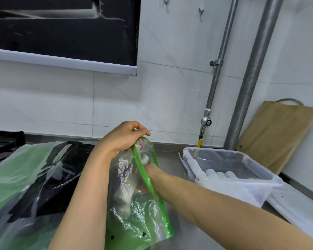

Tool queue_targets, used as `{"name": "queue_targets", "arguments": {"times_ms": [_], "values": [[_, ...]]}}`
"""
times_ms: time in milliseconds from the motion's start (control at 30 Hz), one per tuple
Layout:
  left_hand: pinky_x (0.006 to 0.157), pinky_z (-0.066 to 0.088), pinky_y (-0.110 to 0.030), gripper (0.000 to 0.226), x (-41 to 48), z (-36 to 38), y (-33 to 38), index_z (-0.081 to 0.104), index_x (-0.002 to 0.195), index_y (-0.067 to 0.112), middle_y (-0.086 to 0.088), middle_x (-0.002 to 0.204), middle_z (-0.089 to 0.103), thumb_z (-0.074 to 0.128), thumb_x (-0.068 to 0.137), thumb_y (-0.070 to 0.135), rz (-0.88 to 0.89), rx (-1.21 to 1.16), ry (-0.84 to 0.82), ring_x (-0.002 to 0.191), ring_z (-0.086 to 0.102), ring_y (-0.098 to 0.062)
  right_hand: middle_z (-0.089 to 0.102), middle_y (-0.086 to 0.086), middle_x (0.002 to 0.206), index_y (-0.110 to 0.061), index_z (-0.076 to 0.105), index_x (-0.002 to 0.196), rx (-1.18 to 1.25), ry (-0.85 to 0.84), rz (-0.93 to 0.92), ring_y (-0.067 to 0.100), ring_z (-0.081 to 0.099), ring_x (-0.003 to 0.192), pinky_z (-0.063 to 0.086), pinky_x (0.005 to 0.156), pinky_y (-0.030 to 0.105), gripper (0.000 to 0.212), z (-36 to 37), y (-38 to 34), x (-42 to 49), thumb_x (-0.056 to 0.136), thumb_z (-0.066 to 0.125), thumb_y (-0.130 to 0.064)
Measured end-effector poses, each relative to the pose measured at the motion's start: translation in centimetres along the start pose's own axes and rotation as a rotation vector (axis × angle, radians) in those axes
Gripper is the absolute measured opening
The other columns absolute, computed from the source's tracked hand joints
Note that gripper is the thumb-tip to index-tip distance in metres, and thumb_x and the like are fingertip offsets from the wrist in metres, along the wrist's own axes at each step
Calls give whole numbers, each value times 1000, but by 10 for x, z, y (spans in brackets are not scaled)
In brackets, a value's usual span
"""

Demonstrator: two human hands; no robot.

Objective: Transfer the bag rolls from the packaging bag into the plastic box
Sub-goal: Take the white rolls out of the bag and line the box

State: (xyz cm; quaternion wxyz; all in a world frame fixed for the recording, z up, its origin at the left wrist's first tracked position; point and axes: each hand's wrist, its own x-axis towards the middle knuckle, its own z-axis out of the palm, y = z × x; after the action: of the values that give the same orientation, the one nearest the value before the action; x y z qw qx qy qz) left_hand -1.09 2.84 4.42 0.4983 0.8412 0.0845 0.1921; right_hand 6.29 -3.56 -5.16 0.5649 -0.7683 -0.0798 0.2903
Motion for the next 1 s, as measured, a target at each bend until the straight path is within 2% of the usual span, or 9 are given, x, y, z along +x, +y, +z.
{"name": "queue_targets", "arguments": {"times_ms": [67, 100, 200, 267, 333, 467, 567, 667, 1000], "values": [[45, 27, -20, 21, 0, 2, 1, 66, 98, 13, 3, 83, 64, 46, 97, 20, 0, 19, -10, 76, 54, -17, 69, 14, 95, -1, 61, 99, 37, 7, -8, 29, 66, 80, 55, 78, 35, 44, -10, -4, -10, 71, 62, -34], [43, 27, -19, 21, 0, 2, 0, 66, 98, 13, 0, 85, 64, 46, 97, 20, -1, 24, -12, 76, 54, -18, 69, 16, 97, 0, 60, 107, 31, 6, -16, 29, 66, 78, 57, 73, 36, 45, -15, -7, -14, 75, 62, -32], [45, 26, -22, 21, 1, 3, 0, 66, 95, 14, -10, 93, 65, 46, 96, 20, 1, 44, -18, 79, 49, -21, 60, 11, 79, -5, 52, 105, 28, 9, -33, 20, 57, 64, 50, 55, 30, 25, -37, -17, -25, 89, 55, -23], [48, 26, -25, 21, 1, 4, 0, 66, 95, 14, -12, 88, 64, 46, 96, 20, -2, 57, -22, 78, 47, -21, 57, 9, 78, -7, 50, 101, 34, 14, -27, 21, 57, 67, 53, 64, 34, 18, -50, -24, -34, 90, 55, -21], [51, 28, -25, 22, 0, 6, 2, 66, 98, 13, -3, 79, 63, 46, 97, 20, -6, 67, -24, 74, 52, -20, 58, 10, 78, -7, 49, 90, 49, 14, -35, 22, 58, 69, 54, 75, 39, 13, -61, -31, -44, 91, 55, -19], [56, 36, -25, 22, 0, 9, 2, 66, 99, 15, 0, 92, 66, 46, 96, 23, -8, 80, -24, 83, 60, -17, 54, 12, 67, -7, 43, 81, 56, 20, -39, 20, 52, 56, 49, 61, 32, 16, -82, -48, -54, 93, 51, -15], [51, 34, -24, 21, 0, 11, 3, 66, 96, 17, 1, 85, 63, 46, 96, 23, -7, 113, -30, 72, 54, -16, 53, 14, 71, -6, 42, 82, 26, 64, -38, 24, 53, 60, 51, 68, 36, 19, -99, -60, -60, 93, 51, -18], [45, 30, -23, 21, 0, 13, 4, 66, 96, 16, 0, 78, 62, 46, 96, 21, -13, 122, -45, 59, 43, -16, 53, 14, 70, -5, 40, 81, 14, 102, -42, 24, 52, 59, 49, 64, 37, 23, -120, -70, -65, 95, 50, -20], [47, 31, -23, 20, 1, 15, 4, 66, 96, 14, 3, 76, 61, 46, 95, 19, -26, 130, -45, 53, 42, -12, 54, 13, 70, -7, 41, 89, -63, 244, -3, 23, 53, 55, 48, 58, 32, 23, -174, -75, -62, 93, 47, -29]]}}
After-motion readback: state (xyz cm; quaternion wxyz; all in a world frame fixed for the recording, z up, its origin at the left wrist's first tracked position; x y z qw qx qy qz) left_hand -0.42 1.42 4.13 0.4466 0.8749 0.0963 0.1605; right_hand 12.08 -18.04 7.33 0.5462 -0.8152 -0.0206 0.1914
